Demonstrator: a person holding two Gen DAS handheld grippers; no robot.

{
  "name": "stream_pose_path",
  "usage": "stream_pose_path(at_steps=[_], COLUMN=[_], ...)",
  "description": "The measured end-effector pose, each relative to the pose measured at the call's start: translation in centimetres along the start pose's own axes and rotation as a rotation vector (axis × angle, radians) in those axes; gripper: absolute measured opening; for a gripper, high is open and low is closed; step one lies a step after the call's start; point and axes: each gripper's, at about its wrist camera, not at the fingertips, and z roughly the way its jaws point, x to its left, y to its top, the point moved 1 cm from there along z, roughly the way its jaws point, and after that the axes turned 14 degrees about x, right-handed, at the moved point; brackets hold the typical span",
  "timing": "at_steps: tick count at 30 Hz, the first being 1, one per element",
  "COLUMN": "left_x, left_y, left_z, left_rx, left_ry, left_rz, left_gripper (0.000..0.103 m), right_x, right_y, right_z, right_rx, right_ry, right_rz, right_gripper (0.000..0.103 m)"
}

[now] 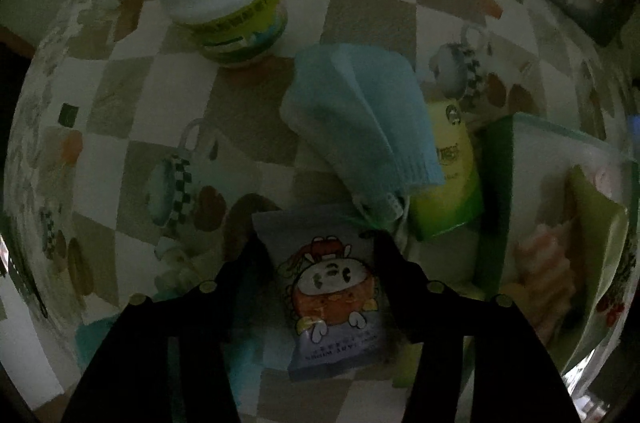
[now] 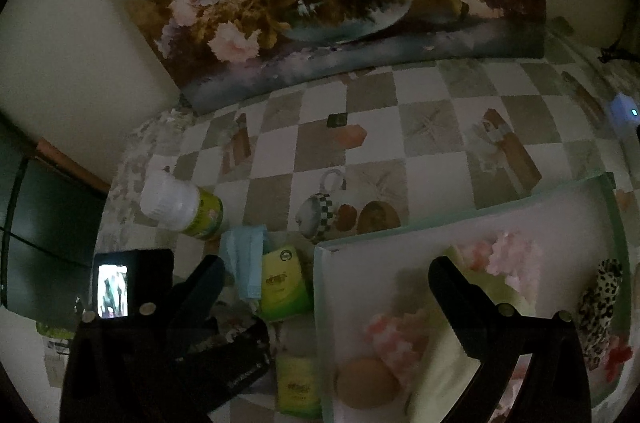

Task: Organize soft objects
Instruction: 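Grasp the cartoon-printed packet with the left tool, then grasp the yellow-green tissue pack with the right tool while the left holds the packet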

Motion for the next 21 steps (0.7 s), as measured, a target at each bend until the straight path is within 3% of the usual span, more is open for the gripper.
stream_pose_path(at_steps=[11, 21], left_x=[-0.2, 4.9], left_y=[-1.9, -1.3], left_z=[-4.2, -7.5], left_rx=[-0.145, -0.236], left_ry=[0.065, -0.017], left_rz=[-0.021, -0.114], left_gripper=[0.058, 0.058], right_x=[0.5, 1.5], right_y=[0.3, 0.7], right_z=[-0.4, 1.2], right_rx=[-0.046, -0.047], right_ry=[0.008, -0.021], right_rz=[-0.043, -0.101], right_gripper=[0.103, 0.099])
